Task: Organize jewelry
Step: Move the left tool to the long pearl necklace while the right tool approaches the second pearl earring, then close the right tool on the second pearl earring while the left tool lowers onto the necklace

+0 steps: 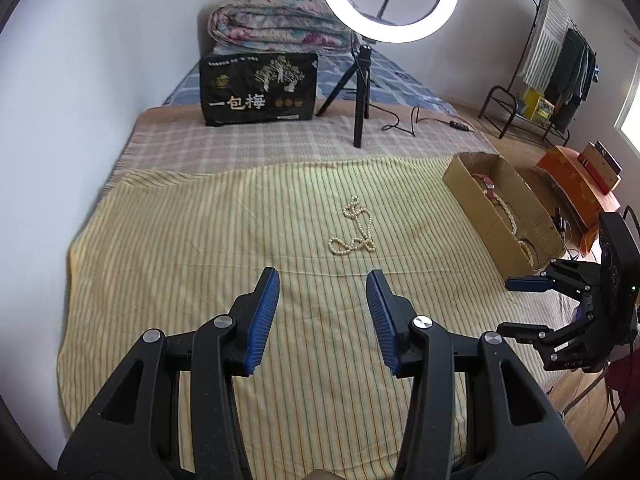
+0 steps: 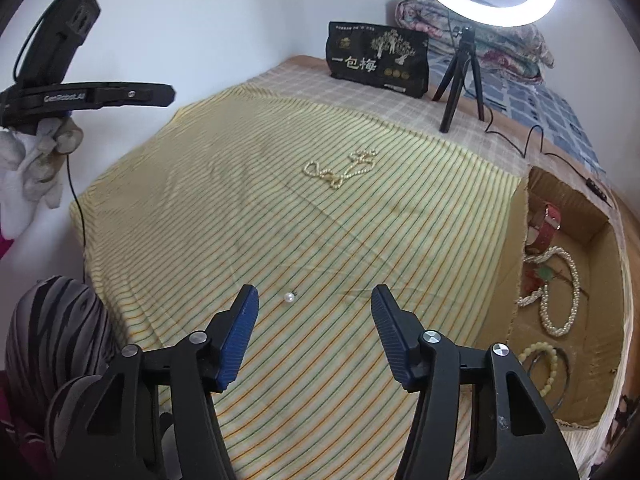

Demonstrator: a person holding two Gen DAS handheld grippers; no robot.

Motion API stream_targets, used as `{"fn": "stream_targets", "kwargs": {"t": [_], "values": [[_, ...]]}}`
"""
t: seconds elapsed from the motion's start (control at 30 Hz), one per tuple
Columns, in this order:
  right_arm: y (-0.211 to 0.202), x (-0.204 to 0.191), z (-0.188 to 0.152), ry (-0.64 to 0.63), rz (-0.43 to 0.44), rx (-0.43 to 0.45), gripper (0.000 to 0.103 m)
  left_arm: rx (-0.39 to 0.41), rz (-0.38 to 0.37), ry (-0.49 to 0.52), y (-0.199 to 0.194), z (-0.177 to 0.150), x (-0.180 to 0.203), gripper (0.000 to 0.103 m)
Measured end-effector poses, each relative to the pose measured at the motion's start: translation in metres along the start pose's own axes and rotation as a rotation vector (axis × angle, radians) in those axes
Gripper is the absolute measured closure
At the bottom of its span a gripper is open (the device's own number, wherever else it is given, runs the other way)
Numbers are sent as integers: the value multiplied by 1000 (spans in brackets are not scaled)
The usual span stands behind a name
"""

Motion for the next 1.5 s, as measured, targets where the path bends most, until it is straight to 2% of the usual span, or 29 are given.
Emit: {"fn": "stream_targets", "kwargs": {"t": [0.2, 0.37, 0.53, 0.73, 1.07, 1.37, 1.5], "values": [[27, -3, -6, -7, 52, -70, 65, -74, -63, 23, 55, 14, 7, 57], [43, -12, -14, -30, 88, -116, 67, -134, -72, 68, 95, 17, 13, 57], [55, -20, -17, -47, 99, -147, 73, -182, -58, 127, 127, 17, 20, 57], [69, -23, -14, -38, 82, -164, 74, -193, -53, 174, 144, 18, 26, 57], [77, -30, -10, -58, 35, -162, 74, -222, -85, 183, 171, 25, 35, 57], [76, -28, -12, -71, -1, -164, 87, -272, -65, 196, 198, 14, 35, 57], [76, -29, -12, -84, -16, -168, 91, -252, -61, 193, 200, 12, 33, 57]]}}
Point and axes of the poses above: each gripper's, at about its wrist camera, not at the fingertips, and y roughly the way its jaws point, x to its right, z to its top, the point moved 4 cm from there along y, roughly the way its jaws point, and after that the axes turned 7 degrees about -z, right-handed, at the moved point
